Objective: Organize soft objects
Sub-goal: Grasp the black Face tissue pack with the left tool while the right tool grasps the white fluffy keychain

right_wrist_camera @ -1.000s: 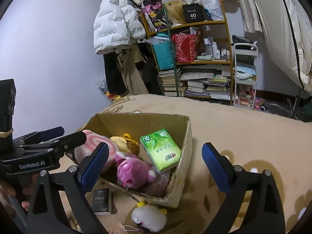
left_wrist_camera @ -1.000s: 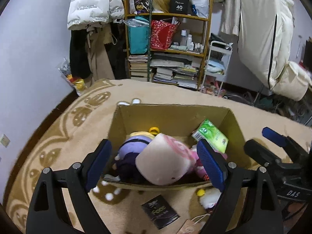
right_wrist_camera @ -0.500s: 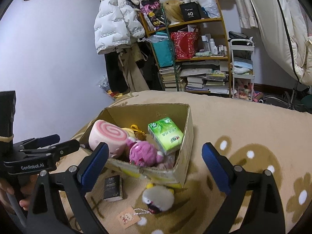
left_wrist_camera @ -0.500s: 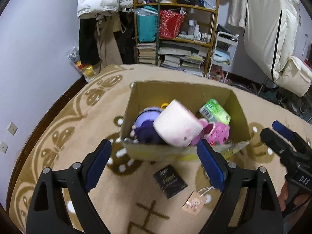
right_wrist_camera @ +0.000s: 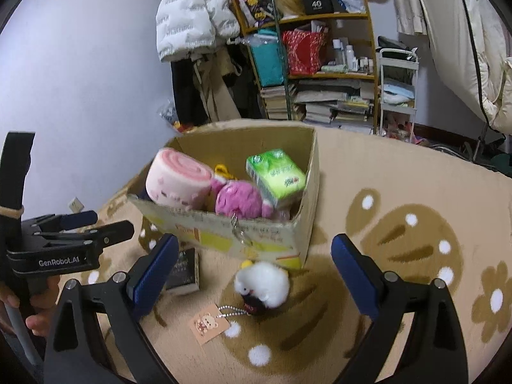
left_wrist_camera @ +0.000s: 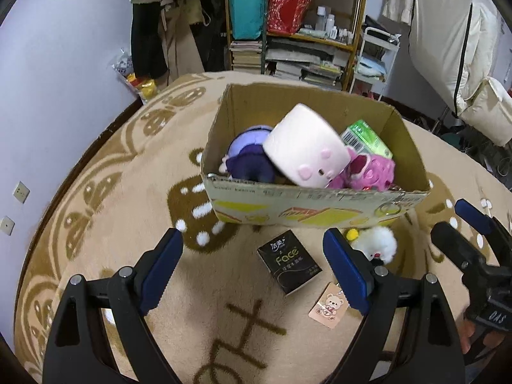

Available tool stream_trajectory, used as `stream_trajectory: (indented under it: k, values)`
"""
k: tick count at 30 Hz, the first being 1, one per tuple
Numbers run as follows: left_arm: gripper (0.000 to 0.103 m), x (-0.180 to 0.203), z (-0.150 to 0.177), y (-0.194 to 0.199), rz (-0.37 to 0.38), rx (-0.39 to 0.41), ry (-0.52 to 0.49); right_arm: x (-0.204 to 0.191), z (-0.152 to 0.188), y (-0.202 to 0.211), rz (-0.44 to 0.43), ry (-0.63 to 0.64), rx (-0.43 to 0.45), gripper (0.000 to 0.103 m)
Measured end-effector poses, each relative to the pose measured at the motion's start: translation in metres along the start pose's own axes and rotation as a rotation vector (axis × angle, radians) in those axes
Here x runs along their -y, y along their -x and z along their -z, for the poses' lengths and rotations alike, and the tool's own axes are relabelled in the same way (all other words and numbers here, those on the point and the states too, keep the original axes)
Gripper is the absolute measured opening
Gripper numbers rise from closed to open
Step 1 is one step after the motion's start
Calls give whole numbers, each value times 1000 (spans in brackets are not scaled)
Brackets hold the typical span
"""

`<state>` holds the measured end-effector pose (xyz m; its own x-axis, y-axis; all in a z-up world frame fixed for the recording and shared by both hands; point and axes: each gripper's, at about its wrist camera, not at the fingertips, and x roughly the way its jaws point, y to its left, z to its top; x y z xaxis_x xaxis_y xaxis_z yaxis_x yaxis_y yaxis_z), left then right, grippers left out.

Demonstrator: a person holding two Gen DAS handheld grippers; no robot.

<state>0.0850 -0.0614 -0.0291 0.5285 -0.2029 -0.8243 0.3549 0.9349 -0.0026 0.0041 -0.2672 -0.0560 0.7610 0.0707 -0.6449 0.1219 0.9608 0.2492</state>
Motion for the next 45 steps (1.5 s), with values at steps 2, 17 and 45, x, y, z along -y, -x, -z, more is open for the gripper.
stream_trajectory:
  k: [2, 17, 45]
  values:
    - [88, -3, 1, -7, 7, -12, 11, -1, 3, -7, -1, 2, -17, 100]
    - [88, -8, 2, -73, 56, -146, 95, 11, 23, -66, 44, -42, -173, 100]
    - [77, 15, 18, -126, 15, -279, 64, 14, 48, -110, 108, -32, -299, 84]
